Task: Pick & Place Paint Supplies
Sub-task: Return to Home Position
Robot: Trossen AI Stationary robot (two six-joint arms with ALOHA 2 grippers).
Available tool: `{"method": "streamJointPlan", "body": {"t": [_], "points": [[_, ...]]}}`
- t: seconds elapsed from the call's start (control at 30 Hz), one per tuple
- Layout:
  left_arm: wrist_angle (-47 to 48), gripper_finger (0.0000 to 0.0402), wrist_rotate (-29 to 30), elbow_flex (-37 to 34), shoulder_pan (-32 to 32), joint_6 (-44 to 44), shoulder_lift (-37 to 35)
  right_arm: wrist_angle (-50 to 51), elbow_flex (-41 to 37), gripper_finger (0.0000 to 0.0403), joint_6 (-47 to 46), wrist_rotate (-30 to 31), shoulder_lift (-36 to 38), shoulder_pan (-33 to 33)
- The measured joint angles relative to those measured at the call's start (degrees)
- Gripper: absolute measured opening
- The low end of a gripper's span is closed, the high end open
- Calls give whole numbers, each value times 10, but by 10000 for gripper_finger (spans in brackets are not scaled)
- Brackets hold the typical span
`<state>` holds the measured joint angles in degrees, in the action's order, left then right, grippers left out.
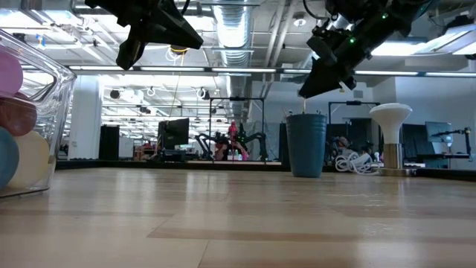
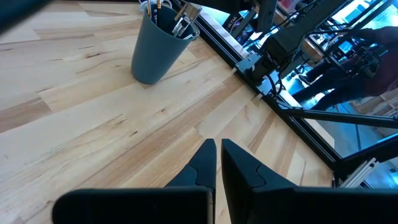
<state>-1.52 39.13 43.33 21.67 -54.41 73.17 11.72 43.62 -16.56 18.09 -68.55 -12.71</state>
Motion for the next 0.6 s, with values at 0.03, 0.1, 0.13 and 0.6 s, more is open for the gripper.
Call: {"method": "streamJointPlan", "body": {"t": [0.03,0.1,0.13,0.6], "points": [[0,0,0,0,0,0,0,-2,0,84,0,0,0,0],[0,0,0,0,0,1,0,-9,0,111,0,0,0,0],[0,0,0,0,0,1,0,-15,0,124,0,-2,0,1],[0,0,1,0,0,4,0,-21,96,242,21,-1,0,-5]]}}
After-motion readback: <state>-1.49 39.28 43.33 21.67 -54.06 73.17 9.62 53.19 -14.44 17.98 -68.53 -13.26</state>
